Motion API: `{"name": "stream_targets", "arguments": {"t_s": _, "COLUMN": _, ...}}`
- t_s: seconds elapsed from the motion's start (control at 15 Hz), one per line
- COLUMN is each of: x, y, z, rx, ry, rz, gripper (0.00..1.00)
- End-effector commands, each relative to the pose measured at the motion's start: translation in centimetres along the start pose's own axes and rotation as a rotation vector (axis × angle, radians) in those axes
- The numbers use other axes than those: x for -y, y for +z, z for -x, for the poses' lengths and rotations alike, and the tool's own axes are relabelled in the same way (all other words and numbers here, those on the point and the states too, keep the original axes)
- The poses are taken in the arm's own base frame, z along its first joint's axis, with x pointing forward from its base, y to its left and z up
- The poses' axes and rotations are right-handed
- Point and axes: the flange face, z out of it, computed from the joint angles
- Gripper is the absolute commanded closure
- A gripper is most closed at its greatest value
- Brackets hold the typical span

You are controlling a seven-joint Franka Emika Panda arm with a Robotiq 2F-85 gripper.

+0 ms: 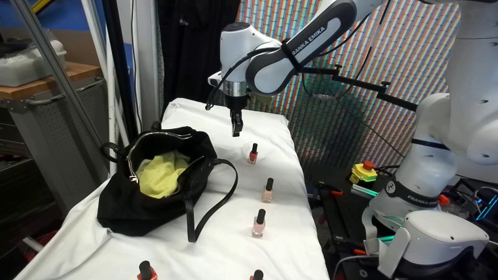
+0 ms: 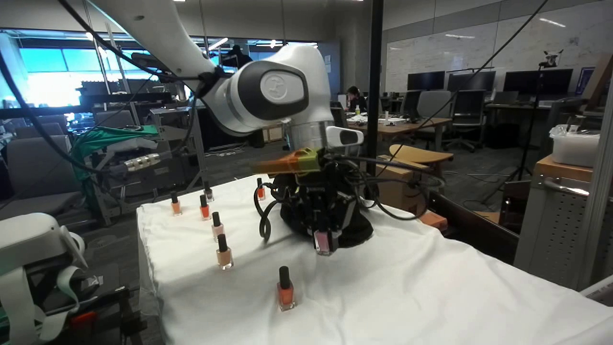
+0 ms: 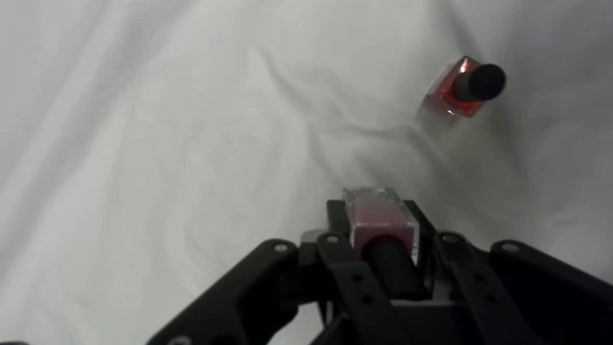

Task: Put all the nail polish in the black bag

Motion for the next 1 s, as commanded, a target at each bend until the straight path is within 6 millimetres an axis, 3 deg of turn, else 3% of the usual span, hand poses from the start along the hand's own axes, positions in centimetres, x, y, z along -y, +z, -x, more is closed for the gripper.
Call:
{"name": "stream_targets", "arguments": {"t_s": 0.0, "x": 4.4, "y": -6.1, "z": 1.1, "rx": -0.040, "ry": -0.074, "rz": 0.085, "gripper": 0.84}}
{"name": "stream_targets", "arguments": {"t_s": 0.27, "x": 10.6, "y": -11.3, "z": -0.1, "rx": -0.141, "ry": -0.144, "rz": 0.158, "gripper": 0.84}}
{"name": "stream_targets", "arguments": {"t_s": 0.47, "x": 15.6, "y": -14.1, "z": -1.4, "rx": -0.219, "ry": -0.187, "rz": 0.185, "gripper": 0.84}}
{"name": "stream_targets", "arguments": {"t_s": 0.73, "x": 20.9, "y": -15.8, "z": -3.9, "rx": -0.302, "ry": -0.248, "rz": 0.206, "gripper": 0.84}}
{"name": "stream_targets", "arguments": {"t_s": 0.93, "x": 22.8, "y": -16.3, "z": -5.5, "rx": -0.354, "ry": -0.272, "rz": 0.199, "gripper": 0.84}}
